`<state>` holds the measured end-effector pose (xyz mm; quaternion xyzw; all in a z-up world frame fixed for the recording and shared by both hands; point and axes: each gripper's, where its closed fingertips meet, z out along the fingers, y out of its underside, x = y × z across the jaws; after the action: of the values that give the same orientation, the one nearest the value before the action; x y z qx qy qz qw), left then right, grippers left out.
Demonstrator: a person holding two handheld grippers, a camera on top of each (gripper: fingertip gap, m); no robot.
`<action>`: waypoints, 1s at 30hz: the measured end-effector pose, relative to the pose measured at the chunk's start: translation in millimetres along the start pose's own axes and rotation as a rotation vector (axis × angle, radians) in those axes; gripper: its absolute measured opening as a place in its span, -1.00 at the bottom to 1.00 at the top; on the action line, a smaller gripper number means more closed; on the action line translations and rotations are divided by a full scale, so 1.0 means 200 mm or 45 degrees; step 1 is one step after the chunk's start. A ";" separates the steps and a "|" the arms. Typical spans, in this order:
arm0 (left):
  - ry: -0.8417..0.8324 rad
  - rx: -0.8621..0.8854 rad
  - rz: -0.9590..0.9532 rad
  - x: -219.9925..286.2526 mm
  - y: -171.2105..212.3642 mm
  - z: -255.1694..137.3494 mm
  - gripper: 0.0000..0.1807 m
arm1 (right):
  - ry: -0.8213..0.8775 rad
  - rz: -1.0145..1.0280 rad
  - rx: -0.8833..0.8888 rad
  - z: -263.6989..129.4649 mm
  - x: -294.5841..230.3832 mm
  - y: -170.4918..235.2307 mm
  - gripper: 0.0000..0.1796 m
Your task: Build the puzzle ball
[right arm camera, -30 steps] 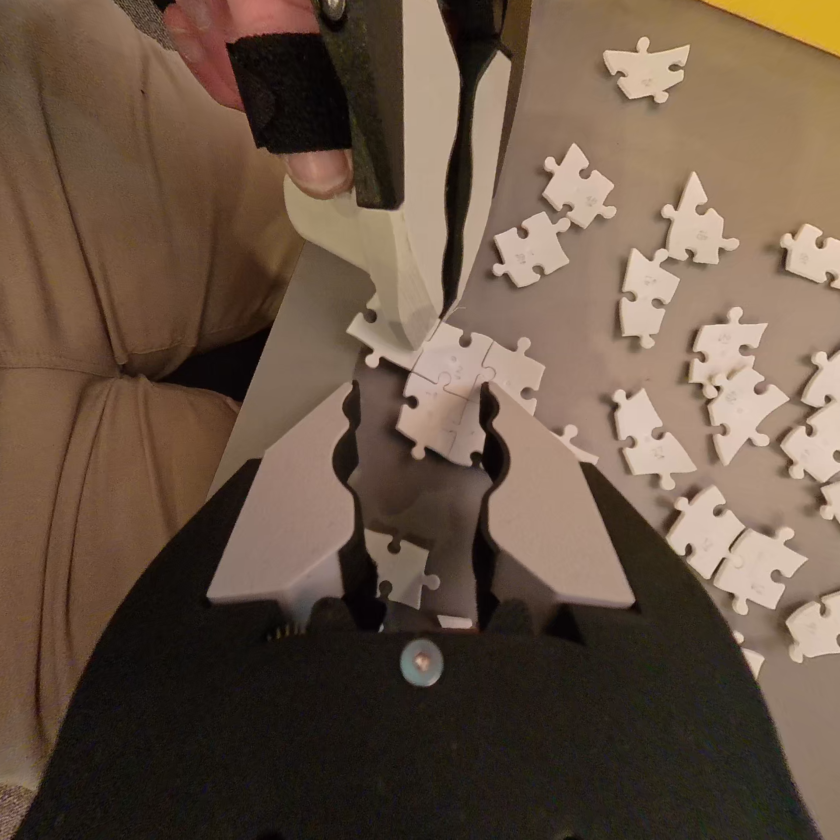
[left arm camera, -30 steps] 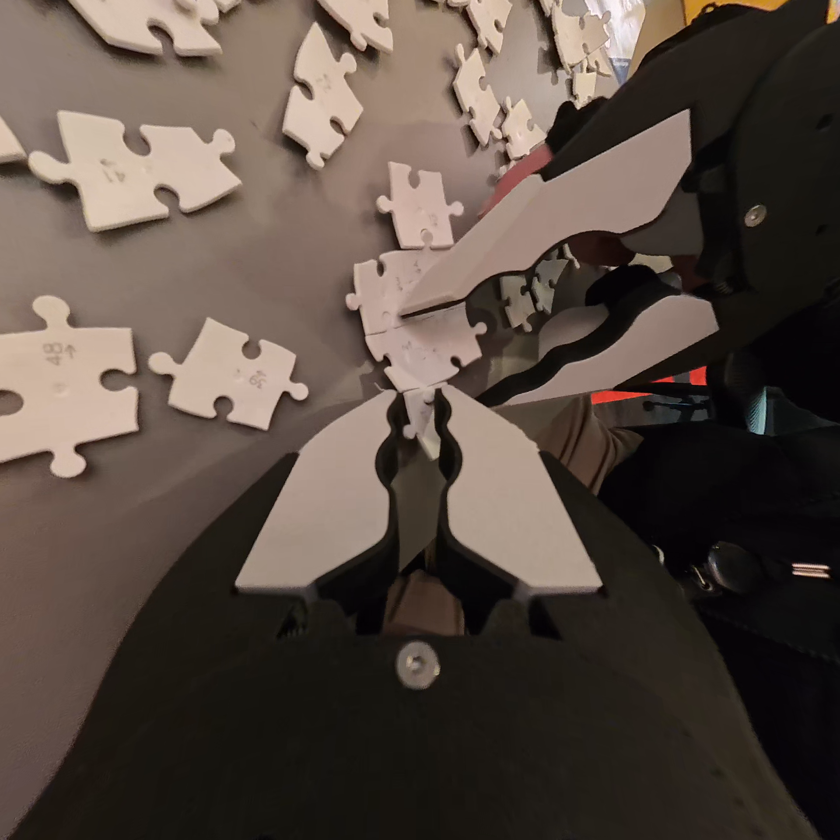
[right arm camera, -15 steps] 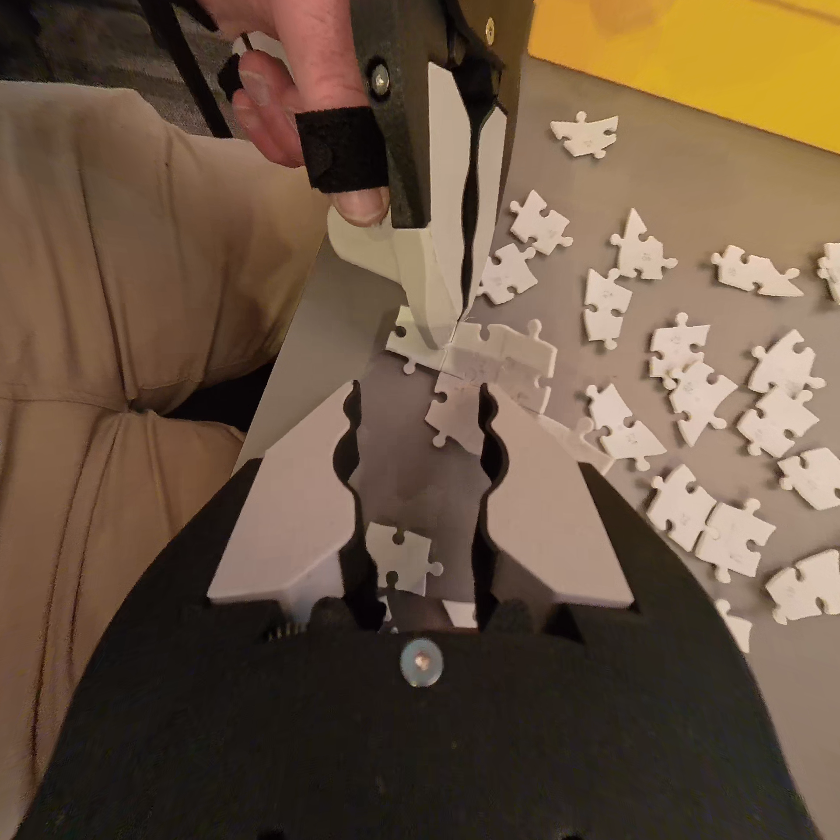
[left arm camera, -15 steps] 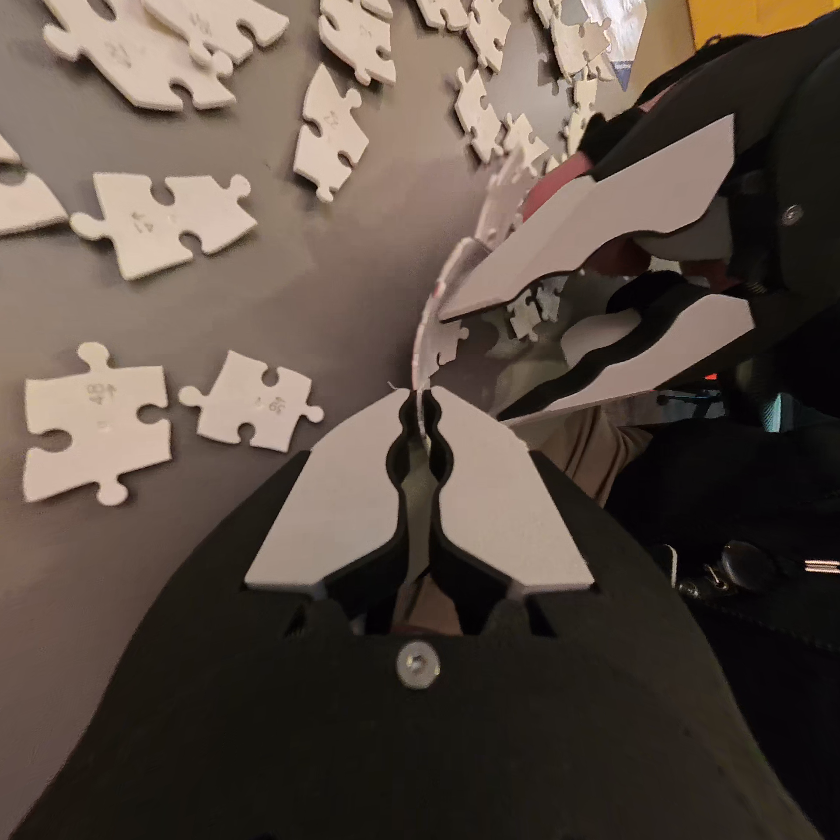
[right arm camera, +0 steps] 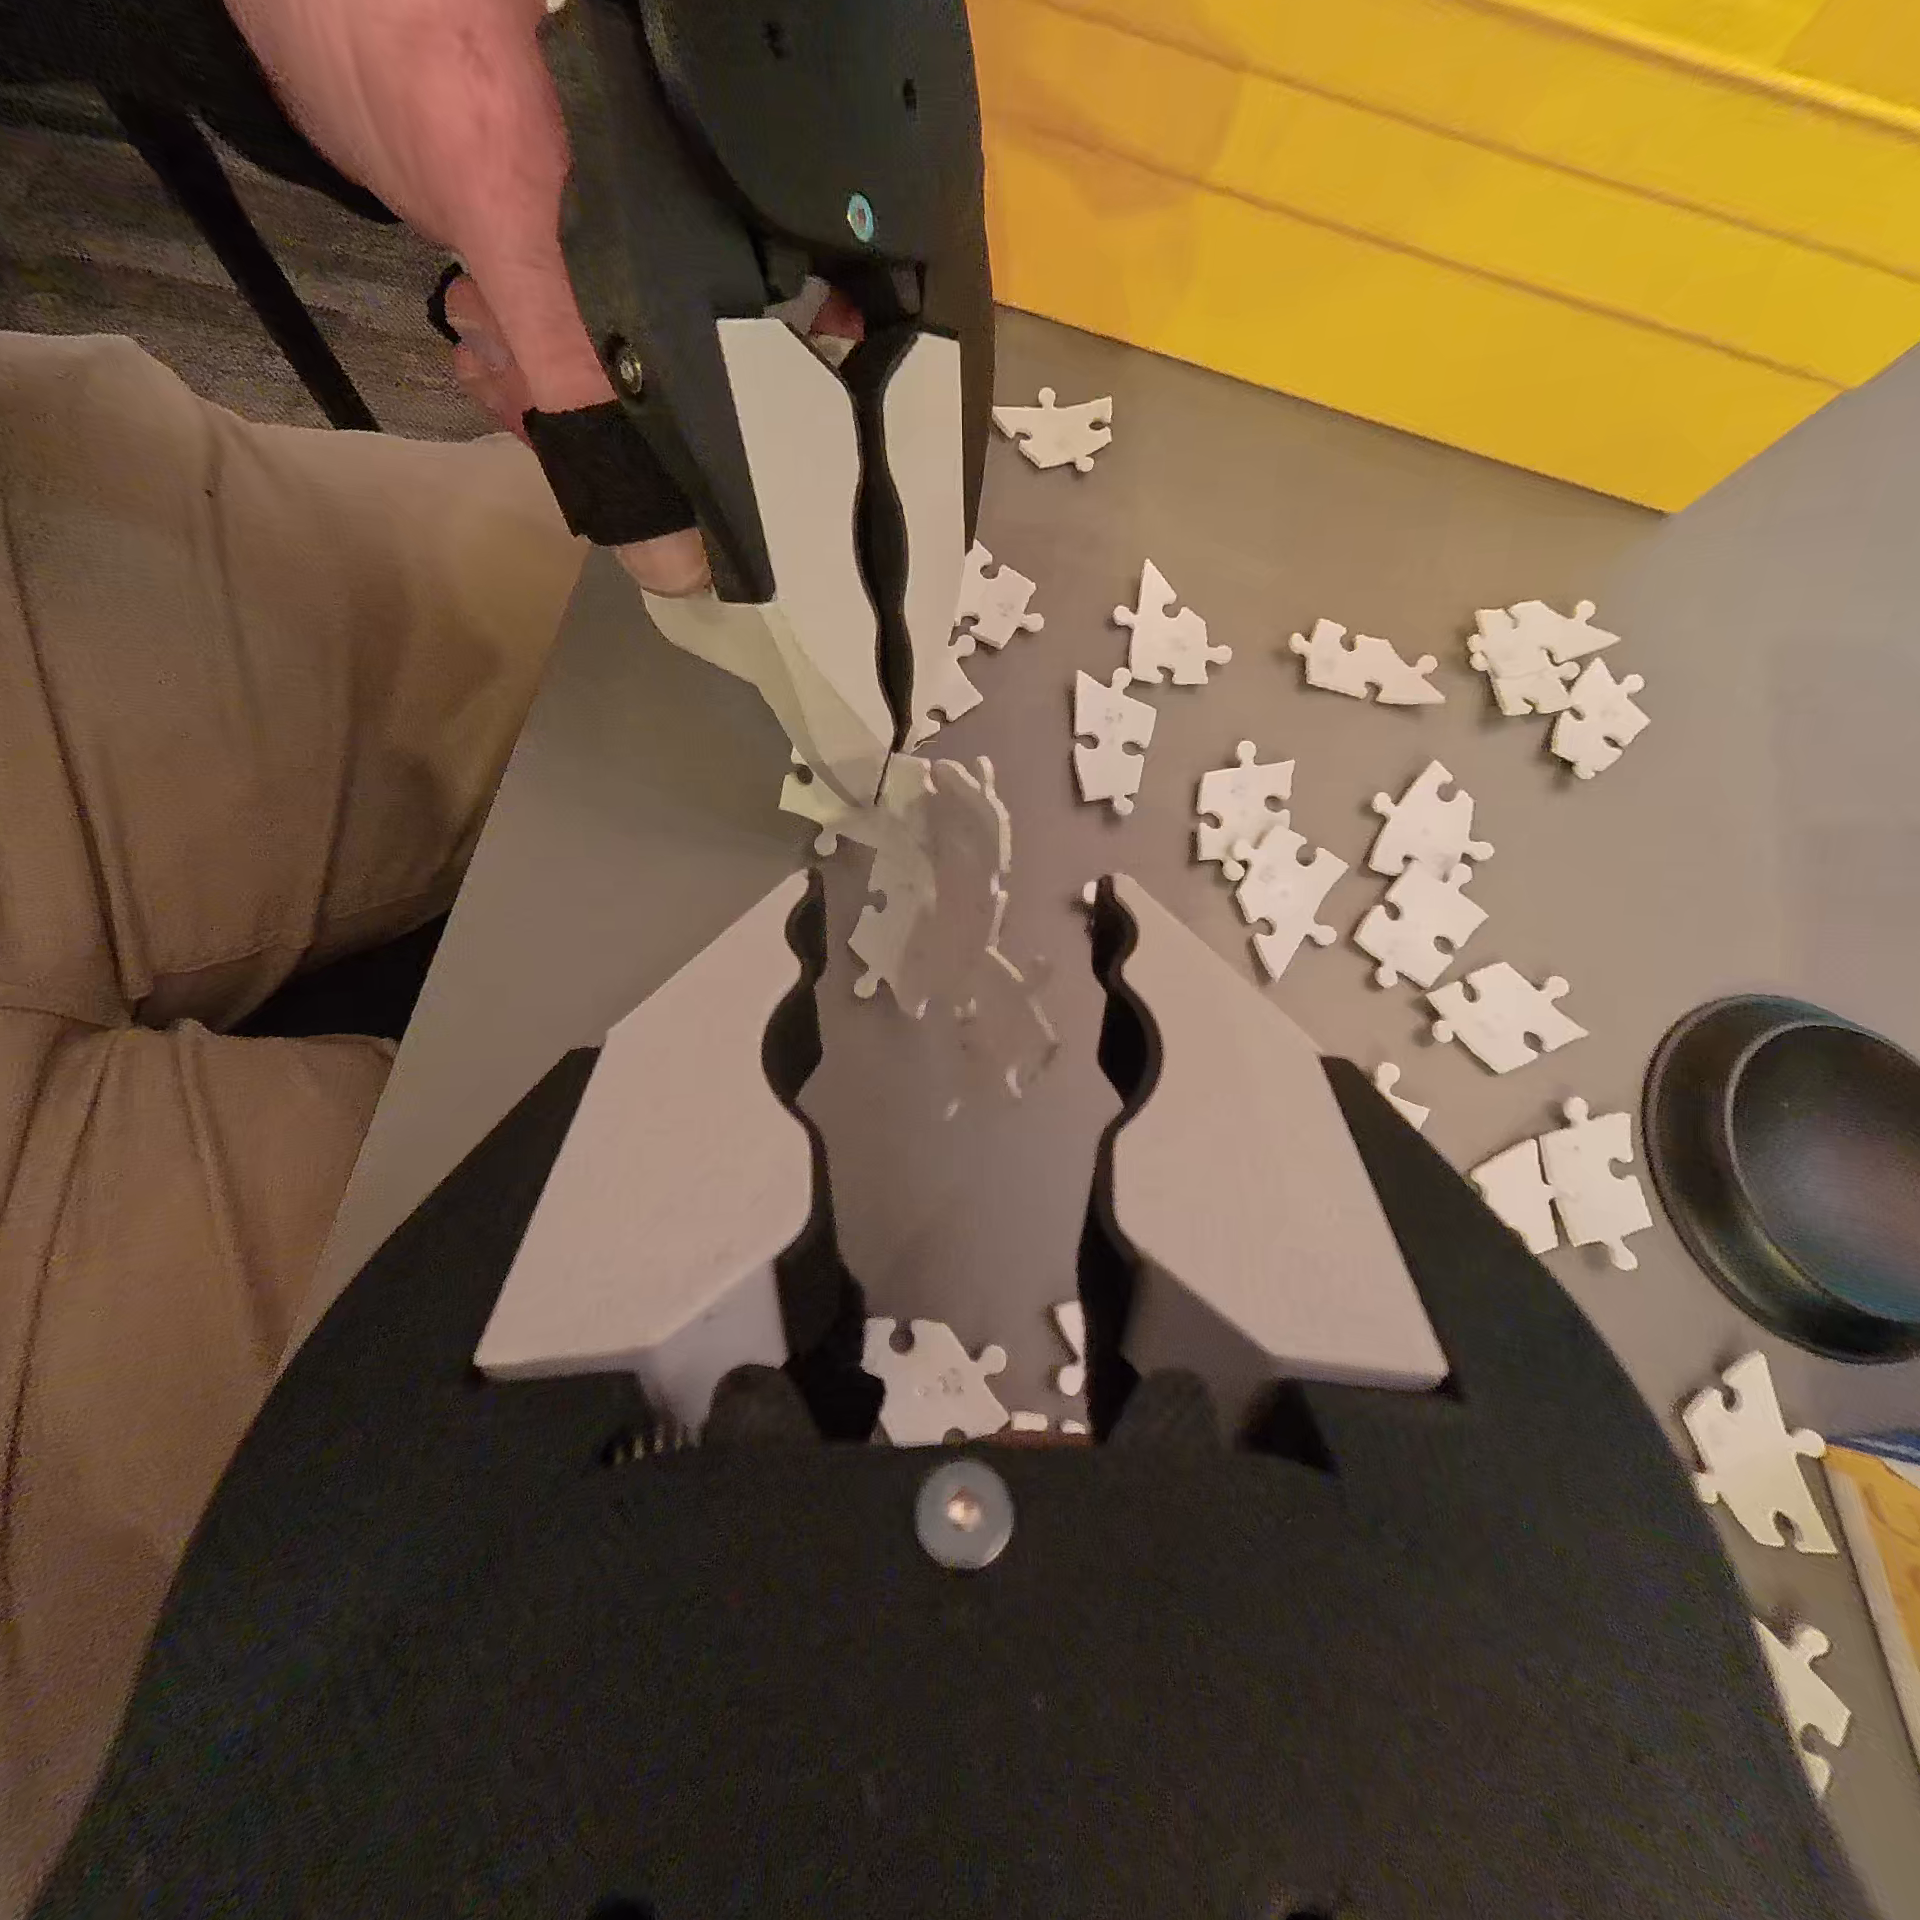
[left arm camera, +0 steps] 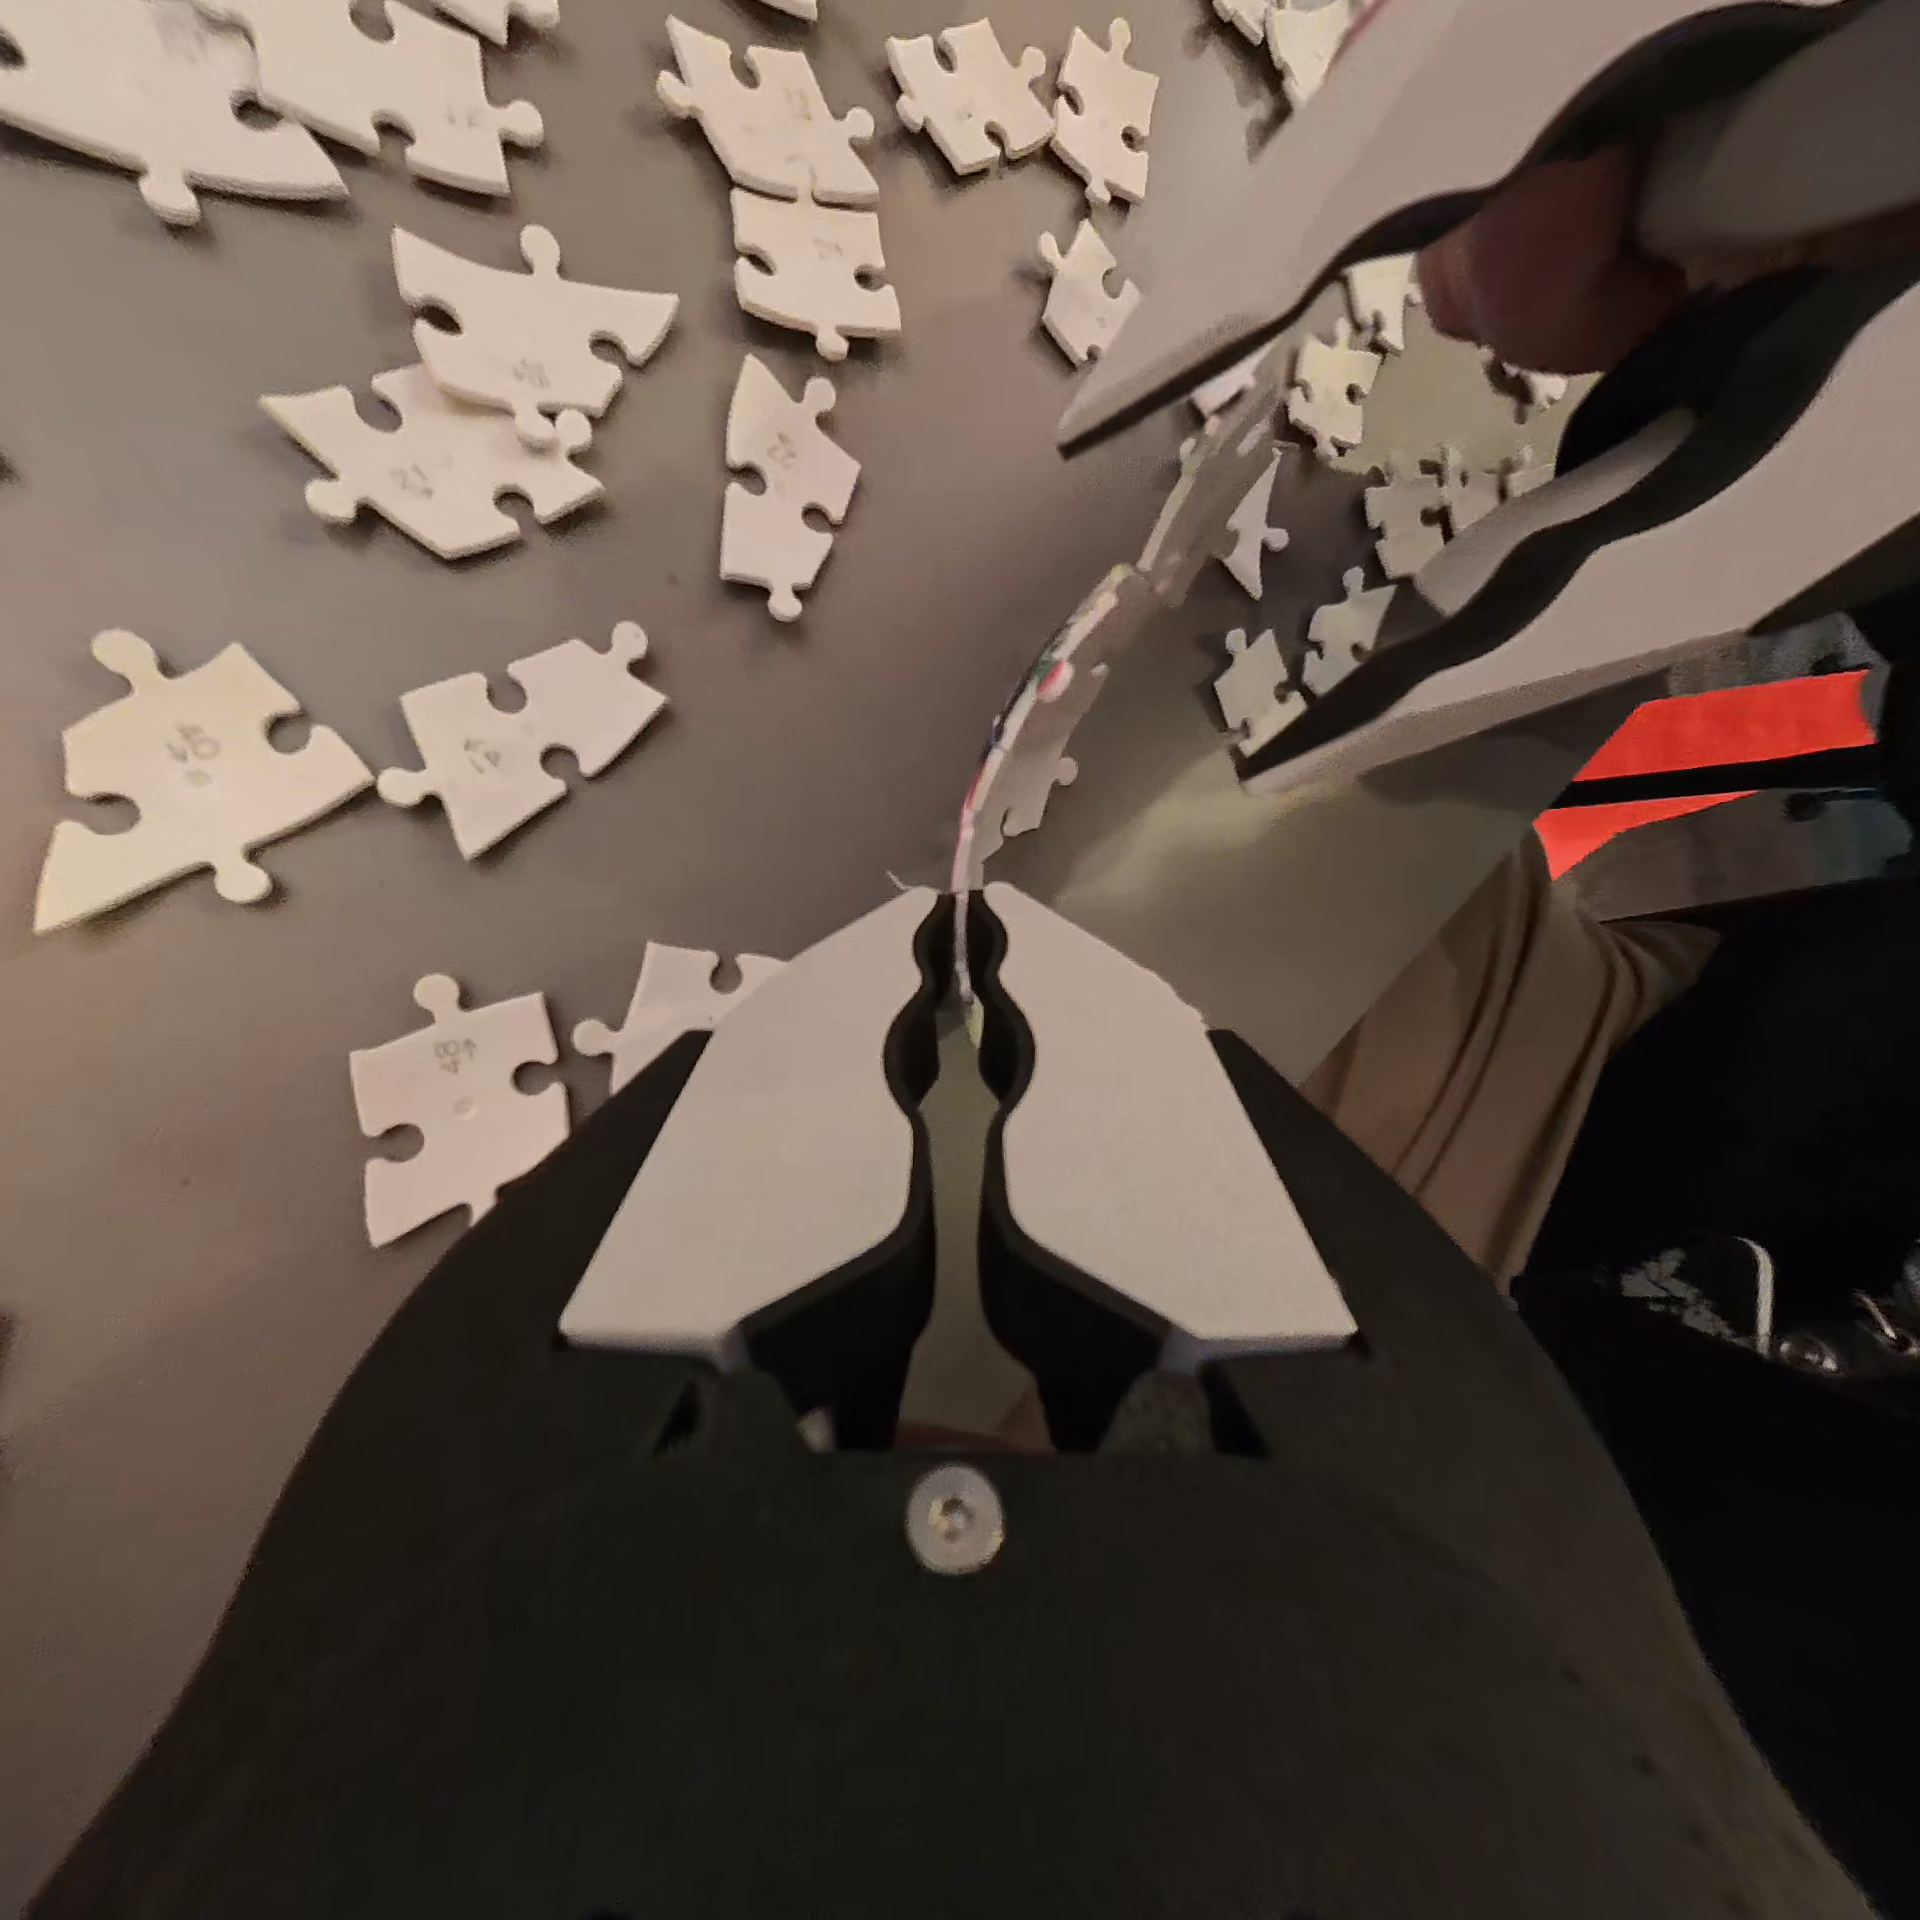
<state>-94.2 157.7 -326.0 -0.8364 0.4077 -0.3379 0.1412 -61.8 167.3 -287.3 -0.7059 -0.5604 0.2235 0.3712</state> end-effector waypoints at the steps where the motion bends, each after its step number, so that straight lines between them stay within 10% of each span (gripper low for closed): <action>1: -0.014 -0.003 0.015 0.00 0.00 0.00 -0.97 | -0.013 0.009 -0.009 0.01 0.00 0.00 -0.44; 13: -0.124 0.054 0.173 0.01 -0.05 0.00 -0.97 | -0.101 0.122 -0.139 0.11 -0.02 0.09 -0.98; 24: -0.144 0.080 0.187 0.00 -0.06 0.01 -0.97 | -0.149 0.211 -0.098 0.11 -0.02 0.09 -0.98; 30: -0.118 0.088 0.144 0.00 -0.05 0.01 -0.97 | -0.139 0.211 -0.105 0.06 0.00 0.10 -0.66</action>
<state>-86.7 163.9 -322.3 -0.8214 0.4355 -0.3043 0.2075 -57.7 168.8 -311.0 -0.7513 -0.5281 0.2681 0.2910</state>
